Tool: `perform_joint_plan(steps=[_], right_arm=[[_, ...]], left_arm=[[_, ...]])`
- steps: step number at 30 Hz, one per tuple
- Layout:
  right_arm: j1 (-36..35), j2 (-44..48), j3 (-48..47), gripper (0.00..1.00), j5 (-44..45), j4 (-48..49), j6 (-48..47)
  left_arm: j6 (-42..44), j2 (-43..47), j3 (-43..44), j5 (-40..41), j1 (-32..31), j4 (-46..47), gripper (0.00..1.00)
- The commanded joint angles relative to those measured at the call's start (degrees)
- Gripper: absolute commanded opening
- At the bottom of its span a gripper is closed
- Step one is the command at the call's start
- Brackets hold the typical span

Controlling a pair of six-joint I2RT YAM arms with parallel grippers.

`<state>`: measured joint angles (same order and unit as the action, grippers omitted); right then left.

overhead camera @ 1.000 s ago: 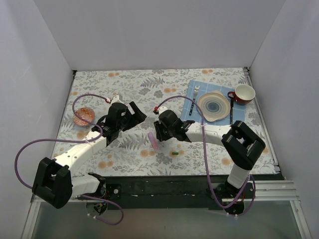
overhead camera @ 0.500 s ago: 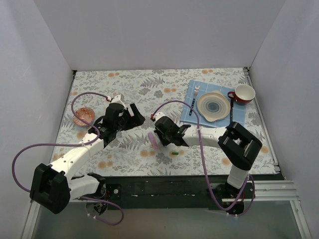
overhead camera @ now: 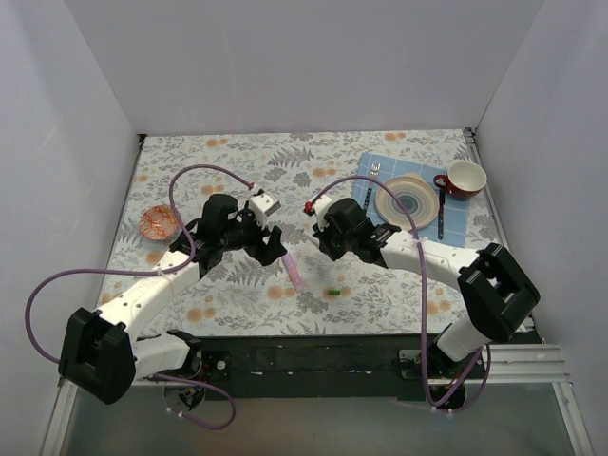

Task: Insert the pens into the pen caps

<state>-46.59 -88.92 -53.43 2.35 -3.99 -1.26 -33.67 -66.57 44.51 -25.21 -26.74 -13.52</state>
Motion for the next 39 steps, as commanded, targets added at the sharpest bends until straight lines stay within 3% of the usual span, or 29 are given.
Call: perform_joint_plan(steps=[1, 8, 14, 15, 18, 20, 28, 33, 36, 39], right_arm=[[0.4, 2.4, 1.0, 0.01, -9.5, 0.2, -2.5], [0.6, 4.6, 0.3, 0.01, -15.6, -1.0, -2.0], [0.8, 1.8, -0.9, 0.01, -8.8, -0.7, 2.6], [0.8, 0.9, -1.6, 0.16, -7.2, -1.5, 4.8], [0.6, -2.7, -4.6, 0.37, -4.9, -3.0, 11.9], [-0.1, -4.1, -4.8, 0.42, -5.7, -1.3, 13.1], [-2.5, -10.8, -10.8, 0.42, -3.4, -3.0, 12.2], [-3.8, -13.8, -13.3, 0.43, -1.0, -3.8, 11.6], [-4.4, -15.6, -14.2, 0.41, 0.6, -4.6, 11.5], [-5.0, -16.8, -14.6, 0.39, 0.8, -4.5, 11.7]], left_arm=[[23.0, 1.4, -2.4, -9.2, -0.3, 0.9, 0.69], [42.1, 3.2, -6.3, -10.4, -3.2, 7.9, 0.68], [44.2, 4.9, -10.2, -6.1, -3.8, 15.3, 0.68], [44.3, 5.6, -10.8, -6.2, -3.8, 15.2, 0.68], [41.5, 9.4, -12.5, -3.8, -3.8, 15.2, 0.69], [39.0, 14.1, -14.4, -1.6, -3.9, 16.4, 0.70], [24.7, 31.1, -21.1, 7.0, -3.9, 21.8, 0.77], [21.0, 33.7, -22.3, 7.2, -3.9, 22.7, 0.80], [19.8, 33.8, -22.5, 6.7, -3.8, 23.5, 0.98], [18.7, 33.4, -22.3, 7.5, -3.8, 24.2, 0.98]])
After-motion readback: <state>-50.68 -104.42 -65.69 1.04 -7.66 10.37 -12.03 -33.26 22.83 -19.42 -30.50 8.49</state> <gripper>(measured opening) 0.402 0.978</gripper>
